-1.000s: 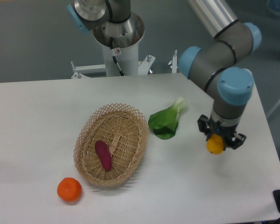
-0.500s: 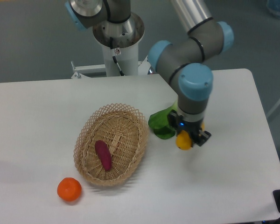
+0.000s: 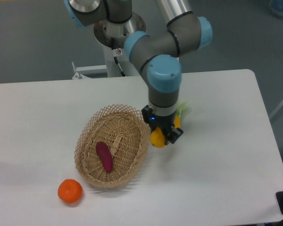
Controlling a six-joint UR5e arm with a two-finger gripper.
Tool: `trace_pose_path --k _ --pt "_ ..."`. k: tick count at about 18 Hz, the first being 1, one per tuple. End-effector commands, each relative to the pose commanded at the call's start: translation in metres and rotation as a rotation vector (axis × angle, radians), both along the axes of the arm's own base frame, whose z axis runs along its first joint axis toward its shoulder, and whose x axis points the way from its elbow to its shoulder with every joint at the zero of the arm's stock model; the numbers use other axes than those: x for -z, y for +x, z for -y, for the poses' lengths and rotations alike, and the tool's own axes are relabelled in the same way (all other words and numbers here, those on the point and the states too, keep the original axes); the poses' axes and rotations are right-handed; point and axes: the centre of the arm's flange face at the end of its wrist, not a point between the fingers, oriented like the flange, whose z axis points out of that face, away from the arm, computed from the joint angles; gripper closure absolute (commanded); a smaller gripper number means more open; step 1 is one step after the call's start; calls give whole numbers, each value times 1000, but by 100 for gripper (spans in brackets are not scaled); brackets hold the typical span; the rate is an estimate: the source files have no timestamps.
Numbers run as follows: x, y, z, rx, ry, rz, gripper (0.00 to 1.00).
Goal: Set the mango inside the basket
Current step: 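Carry the held yellow mango over the wicker basket, then lower the mango into the basket beside the purple sweet potato and open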
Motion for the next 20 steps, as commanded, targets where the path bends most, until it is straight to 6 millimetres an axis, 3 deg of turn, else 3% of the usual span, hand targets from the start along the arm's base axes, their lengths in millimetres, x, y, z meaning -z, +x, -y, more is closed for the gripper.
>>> trace_pose_path --k 5,13,20 --pt "11 41 -18 7 -9 27 62" --pt "32 81 -23 69 -46 57 61" --pt "48 91 -29 60 -70 79 54"
